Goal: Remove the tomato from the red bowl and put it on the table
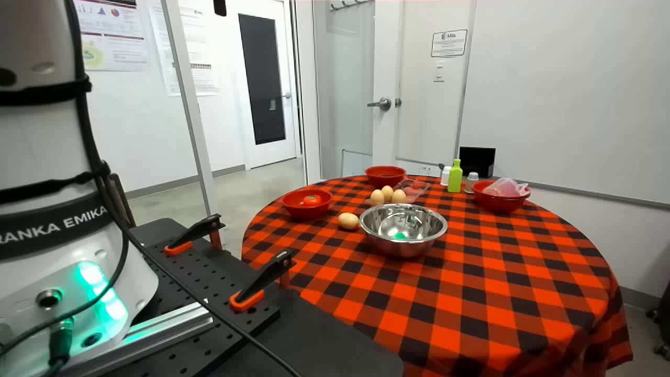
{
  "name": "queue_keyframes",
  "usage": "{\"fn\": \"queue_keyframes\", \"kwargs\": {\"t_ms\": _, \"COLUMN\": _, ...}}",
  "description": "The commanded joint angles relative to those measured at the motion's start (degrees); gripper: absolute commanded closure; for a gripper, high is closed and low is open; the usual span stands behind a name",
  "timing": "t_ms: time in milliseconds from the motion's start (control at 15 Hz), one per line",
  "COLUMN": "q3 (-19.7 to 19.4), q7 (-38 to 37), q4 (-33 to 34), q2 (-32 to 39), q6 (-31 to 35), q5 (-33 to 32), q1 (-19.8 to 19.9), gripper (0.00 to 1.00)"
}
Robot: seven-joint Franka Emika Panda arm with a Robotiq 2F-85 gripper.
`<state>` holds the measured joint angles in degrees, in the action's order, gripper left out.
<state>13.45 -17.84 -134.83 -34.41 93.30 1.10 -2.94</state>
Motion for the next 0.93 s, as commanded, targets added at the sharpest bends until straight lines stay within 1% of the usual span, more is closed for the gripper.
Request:
{"fn": "queue_keyframes", "kwargs": {"t_ms": 0, "q3": -0.54, "q7": -0.30, "q4": 0.13, "q2": 0.12, "q6": -0.10, "q5": -0.30, "q1": -0.69, "gripper": 0.00}}
{"fn": "queue_keyframes", "kwargs": {"t_ms": 400, "q3": -0.58, "q7": -1.18, "q4": 0.18, "q2": 0.19, "q6": -0.03, "q5": -0.07, "q1": -0.36, "gripper": 0.00}}
{"fn": "queue_keyframes", "kwargs": {"t_ms": 467, "q3": -0.88, "q7": -0.12, "q4": 0.25, "q2": 0.41, "q6": 0.22, "q5": -0.43, "q1": -0.46, "gripper": 0.00}}
{"fn": "queue_keyframes", "kwargs": {"t_ms": 533, "q3": -1.47, "q7": 1.65, "q4": 0.58, "q2": 1.15, "q6": 0.22, "q5": -0.48, "q1": -0.75, "gripper": 0.00}}
{"fn": "queue_keyframes", "kwargs": {"t_ms": 667, "q3": -3.05, "q7": 8.03, "q4": 1.86, "q2": 4.54, "q6": 0.47, "q5": -0.78, "q1": -1.66, "gripper": 0.00}}
{"fn": "queue_keyframes", "kwargs": {"t_ms": 800, "q3": -4.56, "q7": 14.58, "q4": 3.14, "q2": 8.41, "q6": 1.58, "q5": -1.24, "q1": -2.30, "gripper": 0.00}}
{"fn": "queue_keyframes", "kwargs": {"t_ms": 867, "q3": -5.12, "q7": 17.49, "q4": 4.23, "q2": 11.76, "q6": 2.95, "q5": -1.84, "q1": -2.38, "gripper": 0.00}}
